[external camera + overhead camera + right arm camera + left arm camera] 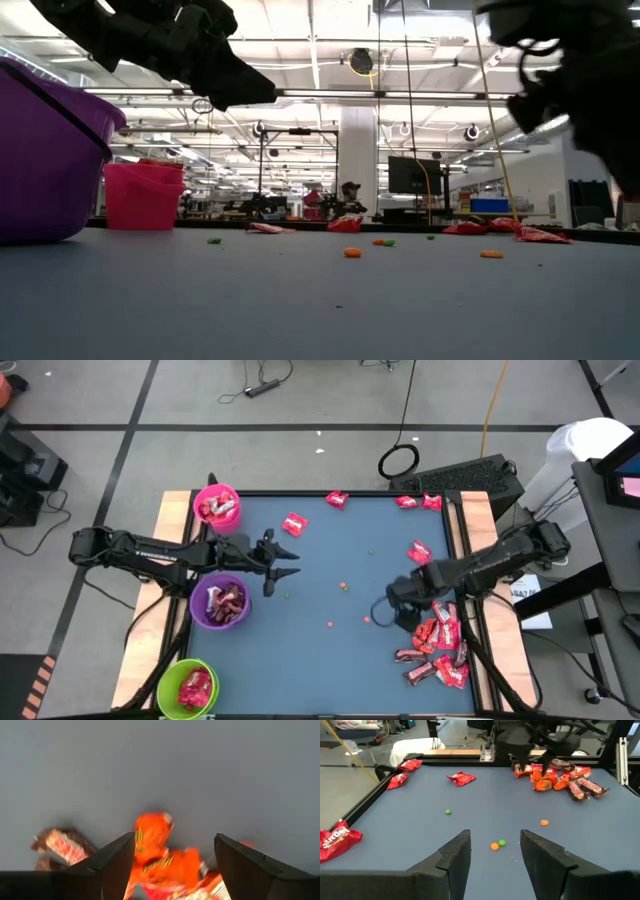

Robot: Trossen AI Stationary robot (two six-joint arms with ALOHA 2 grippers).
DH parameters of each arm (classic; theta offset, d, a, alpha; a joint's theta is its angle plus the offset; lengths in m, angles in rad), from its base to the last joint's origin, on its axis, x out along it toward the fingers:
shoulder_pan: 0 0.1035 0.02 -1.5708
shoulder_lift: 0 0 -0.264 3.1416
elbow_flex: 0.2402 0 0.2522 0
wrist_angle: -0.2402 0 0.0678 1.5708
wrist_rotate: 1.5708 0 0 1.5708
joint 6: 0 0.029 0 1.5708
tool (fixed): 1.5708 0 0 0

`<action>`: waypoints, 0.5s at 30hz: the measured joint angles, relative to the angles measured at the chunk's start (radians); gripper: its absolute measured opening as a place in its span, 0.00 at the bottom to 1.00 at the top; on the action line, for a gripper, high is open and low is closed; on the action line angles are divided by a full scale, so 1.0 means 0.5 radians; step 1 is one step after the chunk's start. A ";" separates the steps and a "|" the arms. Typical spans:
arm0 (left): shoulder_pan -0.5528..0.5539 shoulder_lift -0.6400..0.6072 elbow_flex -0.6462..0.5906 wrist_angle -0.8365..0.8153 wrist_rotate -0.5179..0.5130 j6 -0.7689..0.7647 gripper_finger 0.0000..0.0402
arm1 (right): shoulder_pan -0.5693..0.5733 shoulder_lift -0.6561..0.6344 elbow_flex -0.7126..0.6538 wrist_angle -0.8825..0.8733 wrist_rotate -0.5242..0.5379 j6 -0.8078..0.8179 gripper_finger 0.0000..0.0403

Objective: Organize candy in baskets
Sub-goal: Put the orange chocolate into the pink bucket

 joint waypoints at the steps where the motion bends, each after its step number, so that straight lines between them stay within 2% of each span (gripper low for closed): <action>1: 0.000 0.000 0.000 0.000 0.000 0.000 0.44 | 0.056 0.001 -0.016 0.005 -0.024 0.084 0.63; 7: 0.001 0.000 0.000 -0.002 -0.002 0.000 0.44 | 0.344 0.001 -0.036 0.126 -0.094 0.417 0.58; 15: 0.000 0.000 0.000 0.003 -0.004 0.000 0.44 | 0.517 0.116 -0.036 0.175 0.042 0.541 0.51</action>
